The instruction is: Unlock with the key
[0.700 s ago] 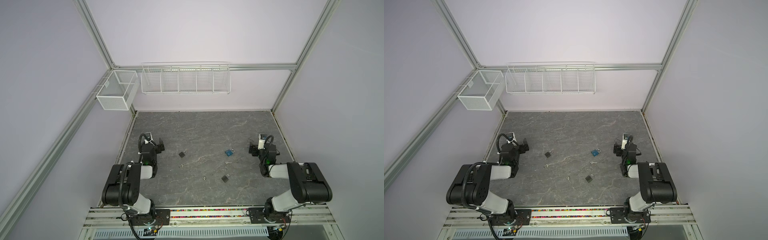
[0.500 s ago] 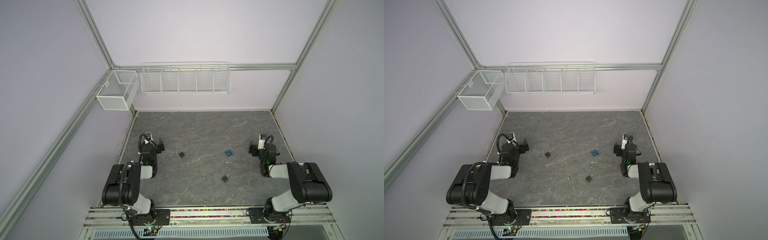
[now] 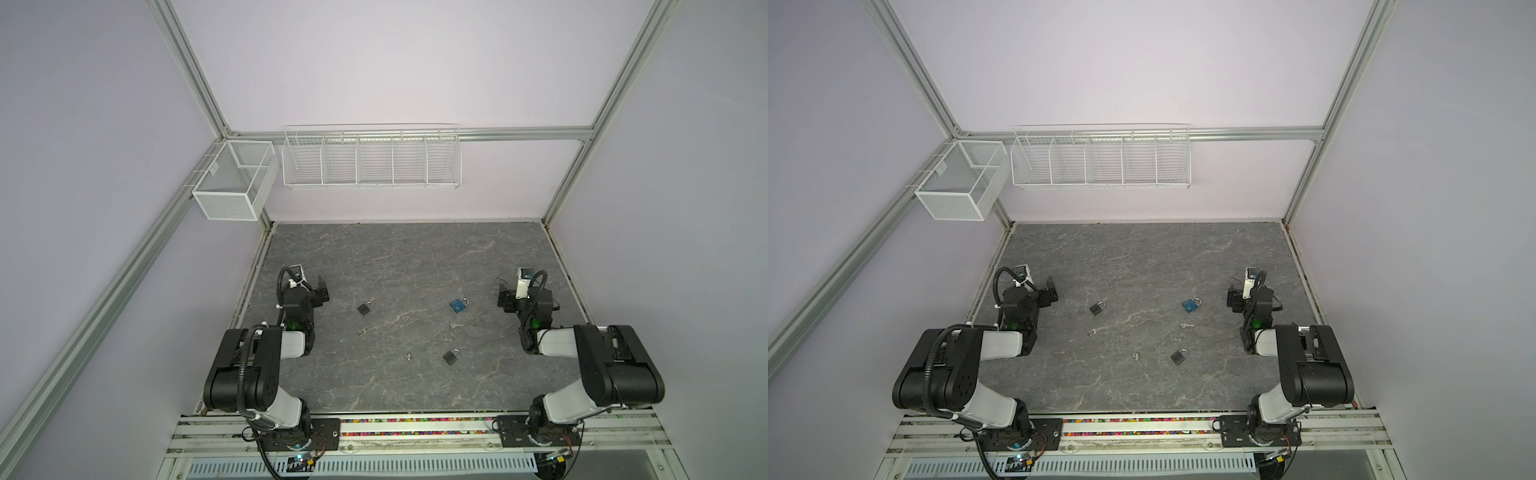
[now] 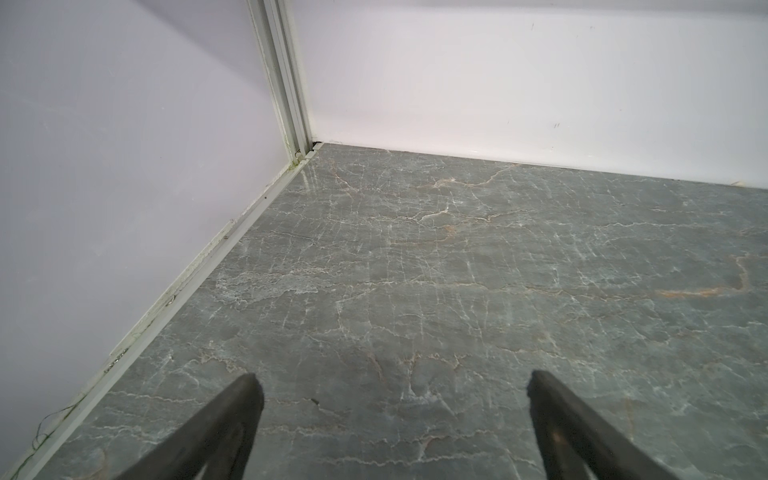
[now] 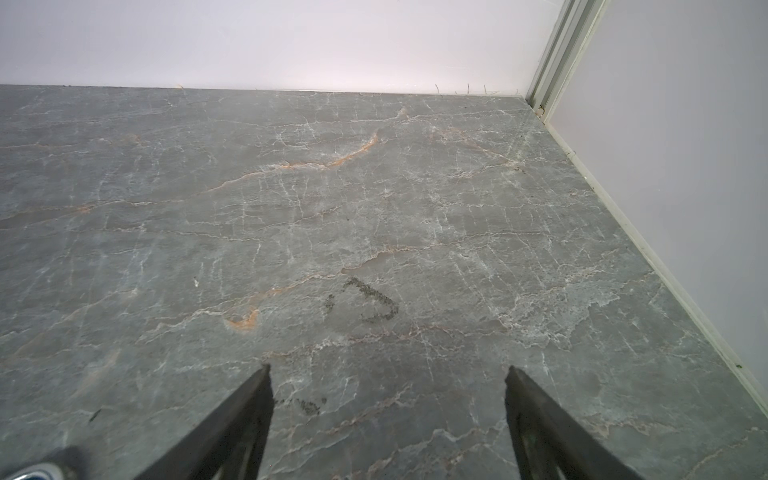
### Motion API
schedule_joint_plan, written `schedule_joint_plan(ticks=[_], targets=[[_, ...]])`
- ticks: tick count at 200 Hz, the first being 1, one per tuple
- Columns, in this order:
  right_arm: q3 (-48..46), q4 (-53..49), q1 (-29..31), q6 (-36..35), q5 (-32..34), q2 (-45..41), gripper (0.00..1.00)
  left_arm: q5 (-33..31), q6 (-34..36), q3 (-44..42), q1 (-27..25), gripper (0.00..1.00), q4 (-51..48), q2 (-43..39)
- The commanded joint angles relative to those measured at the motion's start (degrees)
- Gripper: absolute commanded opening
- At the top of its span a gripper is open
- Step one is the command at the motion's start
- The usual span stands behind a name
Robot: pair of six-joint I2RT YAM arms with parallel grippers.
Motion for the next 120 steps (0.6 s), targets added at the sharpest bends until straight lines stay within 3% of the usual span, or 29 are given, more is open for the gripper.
schedule_joint_plan(ticks=[1, 74, 99, 120], targets=[[0.47, 1.15, 0.14, -1.26, -0.74, -0.60, 0.88, 0.24, 0.68, 0.20, -0.09, 0.99, 0.74, 0.29], [0.34, 1.56, 0.25, -0.70, 1.07, -0.96, 0.88, -1.47, -0.18, -1.55, -0.12, 0.99, 3.24, -0.92], [2.07, -9.31, 0.25, 1.02, 4.53, -8.76, 0.88, -2.85, -0.67, -3.32, -0.12, 0.99, 1.89, -5.96], [4.05, -17.28, -0.09, 2.80, 5.10, -14.97, 0.88, -5.44, -3.40, -2.15, -0.12, 0.99, -8.71, -13.89]])
